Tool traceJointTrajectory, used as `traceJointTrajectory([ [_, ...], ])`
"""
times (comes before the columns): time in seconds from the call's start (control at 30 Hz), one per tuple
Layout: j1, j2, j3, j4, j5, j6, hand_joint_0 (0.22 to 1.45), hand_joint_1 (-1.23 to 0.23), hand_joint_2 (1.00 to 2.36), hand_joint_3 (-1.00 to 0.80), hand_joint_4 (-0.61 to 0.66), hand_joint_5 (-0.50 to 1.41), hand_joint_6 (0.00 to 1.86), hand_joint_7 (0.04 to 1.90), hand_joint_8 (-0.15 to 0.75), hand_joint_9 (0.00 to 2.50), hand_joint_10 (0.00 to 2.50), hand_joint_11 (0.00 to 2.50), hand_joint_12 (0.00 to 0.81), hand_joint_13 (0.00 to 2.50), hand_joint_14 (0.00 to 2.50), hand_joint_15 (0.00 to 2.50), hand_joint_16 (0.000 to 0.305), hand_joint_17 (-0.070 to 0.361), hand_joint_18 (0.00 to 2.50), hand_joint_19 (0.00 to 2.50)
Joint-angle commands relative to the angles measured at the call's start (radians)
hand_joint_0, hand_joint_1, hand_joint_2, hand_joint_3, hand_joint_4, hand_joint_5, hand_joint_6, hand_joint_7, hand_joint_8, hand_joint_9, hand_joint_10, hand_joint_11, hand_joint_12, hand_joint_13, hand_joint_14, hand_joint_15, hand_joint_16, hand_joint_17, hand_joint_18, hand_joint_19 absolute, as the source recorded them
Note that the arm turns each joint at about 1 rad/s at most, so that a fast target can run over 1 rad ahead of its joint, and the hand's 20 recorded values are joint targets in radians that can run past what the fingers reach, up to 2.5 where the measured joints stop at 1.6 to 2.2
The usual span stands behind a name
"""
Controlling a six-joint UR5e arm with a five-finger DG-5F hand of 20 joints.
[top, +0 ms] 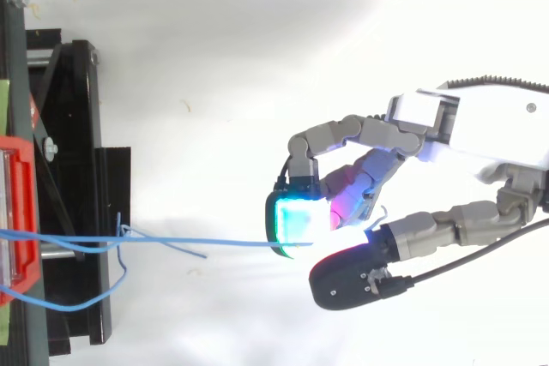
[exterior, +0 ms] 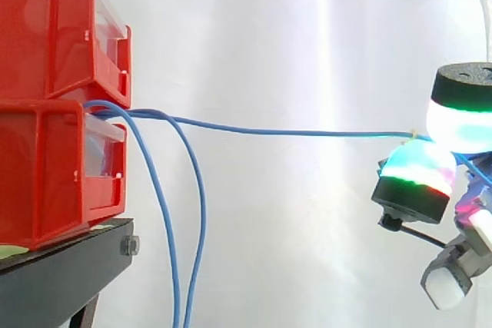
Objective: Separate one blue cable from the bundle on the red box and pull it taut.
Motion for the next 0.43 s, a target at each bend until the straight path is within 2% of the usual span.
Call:
traceJointTrajectory([
  [0.0, 0.000, 0.001, -0.001, 0.000, 0.000, 0.001, 0.58, -0.68, 1.01, -0.16, 0.02, -0.02, 0.68, 1.33, 0.353, 1.10, 0.01, 0.45, 0.406, 0.74, 0.01, 0.28, 0.053, 0.119, 1.03, 0.45],
  [0.4, 0.000, 0.000, 0.001, 0.000, 0.000, 0.001, 0.58, -0.68, 1.01, -0.16, 0.02, -0.02, 0.68, 1.34, 0.351, 1.10, 0.01, 0.45, 0.404, 0.75, 0.01, 0.28, 0.053, 0.119, 1.03, 0.46],
])
